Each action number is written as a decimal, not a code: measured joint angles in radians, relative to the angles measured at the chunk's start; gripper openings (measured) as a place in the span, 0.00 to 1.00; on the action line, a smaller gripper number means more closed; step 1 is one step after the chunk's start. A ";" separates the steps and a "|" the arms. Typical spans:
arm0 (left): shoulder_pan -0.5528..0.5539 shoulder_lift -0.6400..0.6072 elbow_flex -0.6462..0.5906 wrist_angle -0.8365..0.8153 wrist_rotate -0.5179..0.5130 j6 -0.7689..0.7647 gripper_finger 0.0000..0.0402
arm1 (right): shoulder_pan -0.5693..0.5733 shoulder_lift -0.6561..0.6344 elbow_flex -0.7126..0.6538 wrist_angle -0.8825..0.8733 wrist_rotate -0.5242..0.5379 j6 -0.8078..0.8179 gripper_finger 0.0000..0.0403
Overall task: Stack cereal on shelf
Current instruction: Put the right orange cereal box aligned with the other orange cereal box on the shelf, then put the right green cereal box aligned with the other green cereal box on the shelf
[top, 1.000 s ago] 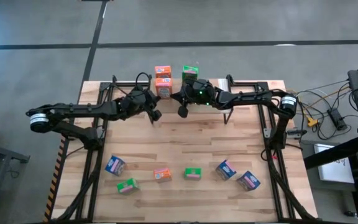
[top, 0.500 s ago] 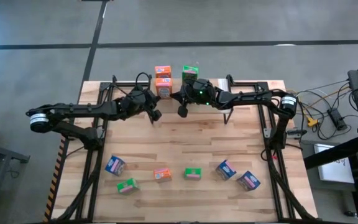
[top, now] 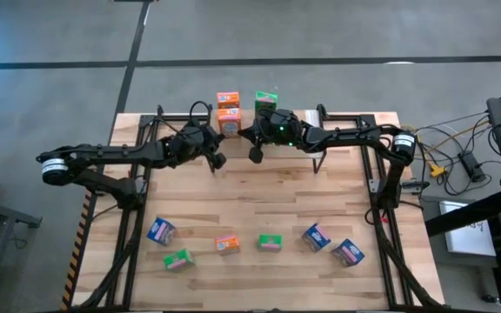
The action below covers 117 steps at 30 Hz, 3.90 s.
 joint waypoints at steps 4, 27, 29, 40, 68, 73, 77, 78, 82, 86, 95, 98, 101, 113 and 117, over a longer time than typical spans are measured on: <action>0.000 -0.001 0.000 0.000 0.000 -0.009 0.00 | 0.003 0.000 0.000 -0.002 -0.005 0.000 0.02; -0.373 -0.211 -0.003 -0.003 0.035 -0.010 0.00 | 0.260 -0.310 -0.012 -0.546 -0.012 0.303 0.02; -0.415 -0.211 -0.003 0.003 0.035 -0.007 0.00 | 0.302 -0.340 -0.012 -0.593 -0.013 0.393 0.02; -0.521 -0.212 -0.003 -0.003 0.035 0.008 0.00 | 0.507 -0.384 0.095 -0.701 -0.010 0.765 0.02; -0.526 -0.202 -0.004 -0.022 0.035 0.019 0.00 | 0.742 -0.143 0.266 -1.208 0.077 0.849 0.02; -0.526 -0.202 -0.003 -0.021 0.035 0.020 0.00 | 0.740 -0.138 0.267 -1.203 0.078 0.790 0.10; -0.526 -0.202 -0.003 -0.021 0.035 0.020 0.00 | 0.741 -0.134 0.267 -1.197 0.080 0.750 0.26; -0.526 -0.202 -0.003 -0.021 0.035 0.020 0.00 | 0.743 -0.129 0.267 -1.186 0.080 0.729 0.31; -0.526 -0.202 -0.004 -0.019 0.035 0.020 0.00 | 0.758 -0.091 0.267 -1.142 0.081 0.652 0.51; -0.526 -0.202 -0.003 -0.016 0.035 0.020 0.00 | 0.758 -0.054 0.276 -1.131 0.088 0.650 0.67; -0.526 -0.202 -0.003 -0.011 0.035 0.008 0.00 | 0.762 -0.022 0.294 -1.135 0.130 0.686 0.78; -0.526 -0.202 -0.003 -0.010 0.035 0.008 0.00 | 0.760 -0.017 0.293 -1.140 0.133 0.689 0.77; -0.526 -0.202 -0.003 -0.010 0.035 0.010 0.00 | 0.760 -0.016 0.292 -1.141 0.157 0.689 0.76; -0.526 -0.202 -0.003 -0.010 0.035 0.011 0.00 | 0.775 0.040 0.287 -1.127 0.193 0.661 0.73; -0.526 -0.202 -0.003 -0.010 0.035 0.011 0.00 | 0.776 0.066 0.286 -1.130 0.192 0.654 0.72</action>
